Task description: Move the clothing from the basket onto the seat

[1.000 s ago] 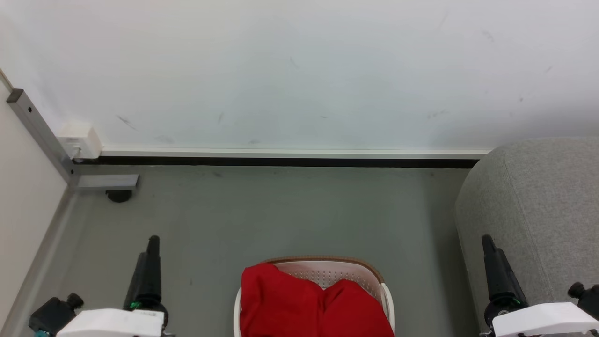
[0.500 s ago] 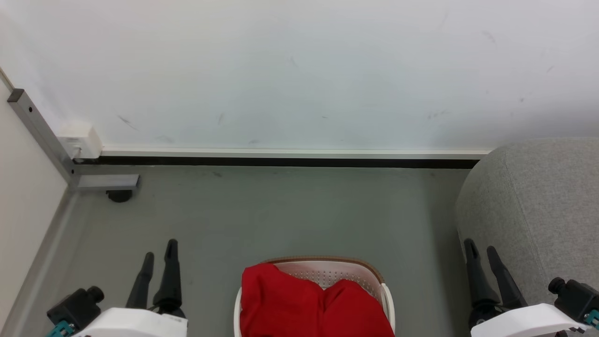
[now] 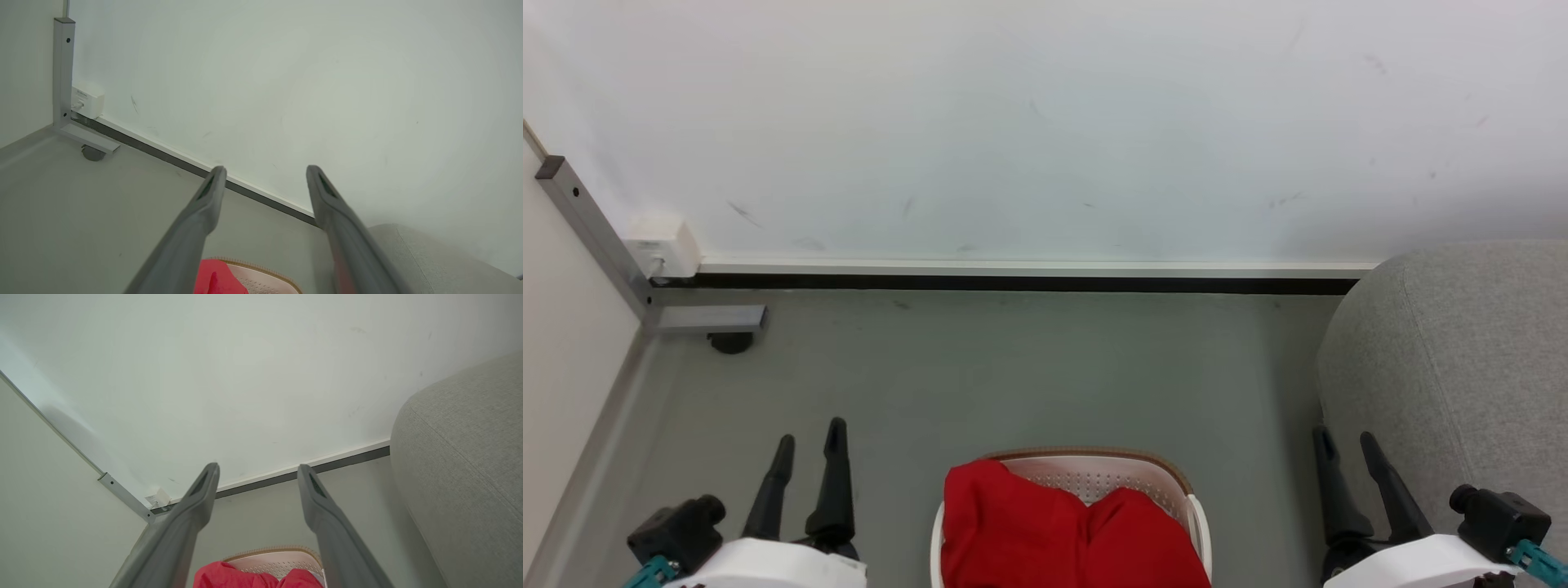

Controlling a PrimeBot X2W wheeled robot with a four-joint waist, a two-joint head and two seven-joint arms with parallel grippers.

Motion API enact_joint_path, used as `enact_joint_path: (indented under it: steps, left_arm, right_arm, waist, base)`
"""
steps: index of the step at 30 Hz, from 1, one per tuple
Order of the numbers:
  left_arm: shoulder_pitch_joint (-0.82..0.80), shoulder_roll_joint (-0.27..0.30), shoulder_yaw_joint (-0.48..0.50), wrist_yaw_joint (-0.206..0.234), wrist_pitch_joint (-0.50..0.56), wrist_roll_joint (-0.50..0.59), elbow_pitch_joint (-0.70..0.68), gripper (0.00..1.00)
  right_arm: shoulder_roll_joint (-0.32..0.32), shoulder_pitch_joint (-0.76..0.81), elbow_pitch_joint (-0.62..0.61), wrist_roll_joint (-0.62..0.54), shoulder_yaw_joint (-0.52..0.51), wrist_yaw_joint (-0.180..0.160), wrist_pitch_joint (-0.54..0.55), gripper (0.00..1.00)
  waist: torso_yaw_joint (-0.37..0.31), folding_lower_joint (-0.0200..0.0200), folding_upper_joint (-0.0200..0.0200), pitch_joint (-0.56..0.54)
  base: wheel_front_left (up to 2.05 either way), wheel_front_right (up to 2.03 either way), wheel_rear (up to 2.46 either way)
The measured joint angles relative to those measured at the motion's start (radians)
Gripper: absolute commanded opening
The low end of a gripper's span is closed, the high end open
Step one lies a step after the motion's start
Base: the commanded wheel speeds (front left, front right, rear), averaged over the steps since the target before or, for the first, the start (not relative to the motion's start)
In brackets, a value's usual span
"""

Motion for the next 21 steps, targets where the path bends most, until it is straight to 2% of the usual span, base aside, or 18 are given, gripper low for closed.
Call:
enact_joint_path:
  steps: [21]
  left_arm:
    - [0.003, 0.004, -0.017, 0.021, -0.053, 0.204, -0.007, 1.0]
  right_arm:
    - [0.002, -0.015, 0.012, -0.178, 0.046, 0.0, -0.052, 1.0]
  waist:
    - [-0.006, 0.0, 0.0, 0.004]
  base:
    - [0.0, 0.0, 0.0]
